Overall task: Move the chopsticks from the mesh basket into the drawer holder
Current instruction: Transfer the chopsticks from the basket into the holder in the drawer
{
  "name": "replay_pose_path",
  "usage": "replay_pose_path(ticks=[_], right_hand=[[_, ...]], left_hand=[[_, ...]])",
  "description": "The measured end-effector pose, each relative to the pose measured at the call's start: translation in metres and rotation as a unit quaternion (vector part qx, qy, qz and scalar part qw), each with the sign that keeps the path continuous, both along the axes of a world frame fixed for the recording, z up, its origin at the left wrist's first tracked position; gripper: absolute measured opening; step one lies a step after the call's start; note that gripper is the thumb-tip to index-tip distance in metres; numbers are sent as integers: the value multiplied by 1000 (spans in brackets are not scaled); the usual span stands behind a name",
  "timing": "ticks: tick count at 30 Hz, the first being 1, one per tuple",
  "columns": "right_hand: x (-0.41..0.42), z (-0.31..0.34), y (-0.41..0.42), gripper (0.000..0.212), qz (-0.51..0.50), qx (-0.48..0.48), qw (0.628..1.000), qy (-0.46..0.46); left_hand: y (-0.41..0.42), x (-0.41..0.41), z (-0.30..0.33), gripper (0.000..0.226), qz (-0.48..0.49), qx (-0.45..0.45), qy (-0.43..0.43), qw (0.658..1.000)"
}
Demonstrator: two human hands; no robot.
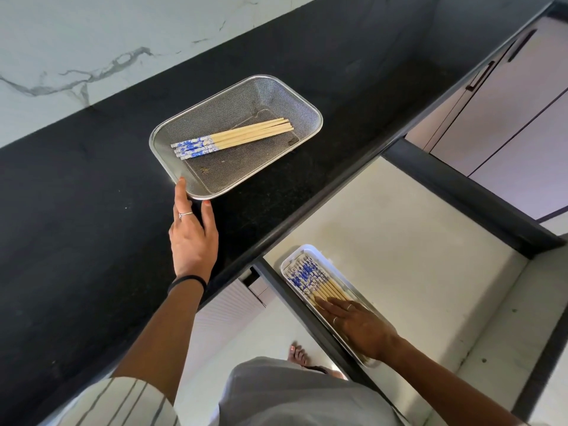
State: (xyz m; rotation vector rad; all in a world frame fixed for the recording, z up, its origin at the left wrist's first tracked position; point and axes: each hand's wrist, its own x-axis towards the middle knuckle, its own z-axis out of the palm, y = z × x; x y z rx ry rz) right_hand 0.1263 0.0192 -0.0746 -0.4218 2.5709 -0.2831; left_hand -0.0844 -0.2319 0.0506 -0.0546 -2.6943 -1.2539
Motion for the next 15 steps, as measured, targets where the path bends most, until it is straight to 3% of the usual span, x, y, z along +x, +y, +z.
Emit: replay_pose_path(ticks=[9,12,15], right_hand=[[0,4,-2,62,2,0,1000,7],[1,7,2,66,8,-15,997,81],[6,0,6,67,18,-26,999,40]], left_hand=[[-1,0,0,53,3,-4,0,1000],[-1,0,0,54,1,-6,2,1000],[0,0,-1,54,3,-4,-4,1000]])
